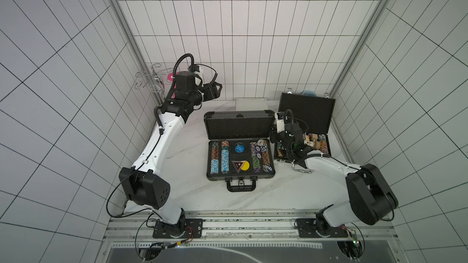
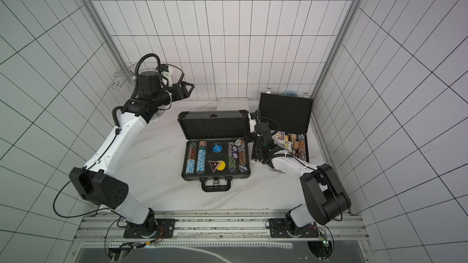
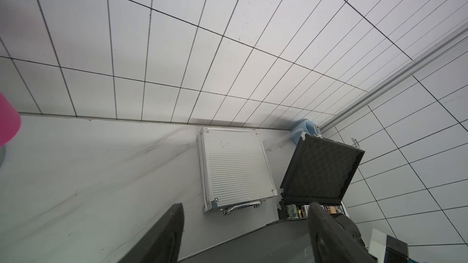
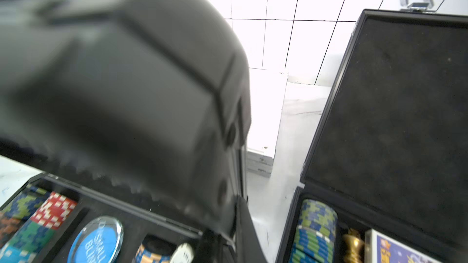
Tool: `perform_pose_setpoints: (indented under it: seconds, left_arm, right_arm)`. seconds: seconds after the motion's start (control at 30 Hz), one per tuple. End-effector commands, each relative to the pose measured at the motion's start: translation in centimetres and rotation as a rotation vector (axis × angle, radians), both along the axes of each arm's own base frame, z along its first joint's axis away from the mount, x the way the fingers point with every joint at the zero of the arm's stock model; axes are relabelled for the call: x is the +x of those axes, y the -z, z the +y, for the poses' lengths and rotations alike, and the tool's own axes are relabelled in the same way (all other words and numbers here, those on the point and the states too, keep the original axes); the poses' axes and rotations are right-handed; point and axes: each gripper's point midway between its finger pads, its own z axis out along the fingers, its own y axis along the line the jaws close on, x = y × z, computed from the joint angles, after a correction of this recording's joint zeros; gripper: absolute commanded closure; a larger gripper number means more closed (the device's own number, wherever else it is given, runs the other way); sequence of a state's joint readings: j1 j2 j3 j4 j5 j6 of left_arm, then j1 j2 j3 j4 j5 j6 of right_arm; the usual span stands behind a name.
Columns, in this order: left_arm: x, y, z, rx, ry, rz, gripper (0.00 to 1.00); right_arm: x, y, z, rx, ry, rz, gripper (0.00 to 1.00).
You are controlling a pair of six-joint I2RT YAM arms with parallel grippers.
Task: Close the poker set cases
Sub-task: Close the lid of the poker set case.
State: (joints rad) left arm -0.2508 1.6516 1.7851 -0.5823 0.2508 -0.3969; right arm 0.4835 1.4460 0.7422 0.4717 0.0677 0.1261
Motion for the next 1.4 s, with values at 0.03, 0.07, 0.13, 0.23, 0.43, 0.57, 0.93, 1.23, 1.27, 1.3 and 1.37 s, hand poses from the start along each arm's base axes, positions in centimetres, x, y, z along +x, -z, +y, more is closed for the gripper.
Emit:
perform_pose_setpoints:
  seconds: [0.03, 0.07, 0.13, 0.23, 0.43, 0.57, 0.93, 1.23, 1.27, 1.3, 1.37]
  left_arm:
    - [-0.4, 5.2, -2.3, 0.163, 0.025, 0.133, 0.25]
    - [-0.6, 5.9, -2.8, 0.181, 0.026, 0.143, 0.25]
    - [-1.3, 7.3, -3.8, 0.202, 0.032, 0.166, 0.25]
    - [-2.7, 9.3, -4.5, 0.192, 0.027, 0.195, 0.25]
    - [-4.4, 12.2, -4.9, 0.105, 0.032, 0.228, 0.25]
    - [-4.6, 12.1, -4.9, 0.093, 0.029, 0.219, 0.25]
    - [-5.2, 11.6, -4.8, 0.065, 0.046, 0.206, 0.25]
    - [-5.9, 12.3, -4.3, 0.075, 0.041, 0.214, 0.25]
    - [-6.0, 12.4, -4.2, 0.076, 0.037, 0.216, 0.25]
    - [-6.0, 12.5, -4.1, 0.075, 0.037, 0.217, 0.25]
    - [-6.1, 12.8, -3.9, 0.074, 0.034, 0.221, 0.25]
  right_arm:
    - [-3.6, 1.7, 0.6, 0.057, -0.052, 0.047, 1.00]
    - [-3.9, 1.8, 0.4, 0.058, -0.047, 0.047, 1.00]
    - [-4.5, 2.0, 0.0, 0.061, -0.034, 0.051, 1.00]
    - [-5.5, 3.0, -0.5, 0.060, -0.027, 0.081, 0.97]
    - [-7.0, 5.2, -1.4, 0.071, 0.010, 0.202, 0.86]
    - [-8.3, 6.3, -1.9, 0.081, 0.031, 0.301, 0.77]
    - [-12.5, 8.6, -2.6, 0.106, 0.017, 0.488, 0.62]
    - [-14.8, 10.9, -3.8, 0.108, 0.071, 0.625, 0.58]
    - [-15.0, 11.1, -3.9, 0.106, 0.077, 0.642, 0.58]
    - [-15.1, 11.2, -3.9, 0.104, 0.082, 0.653, 0.58]
    - [-15.0, 11.2, -4.1, 0.103, 0.095, 0.650, 0.58]
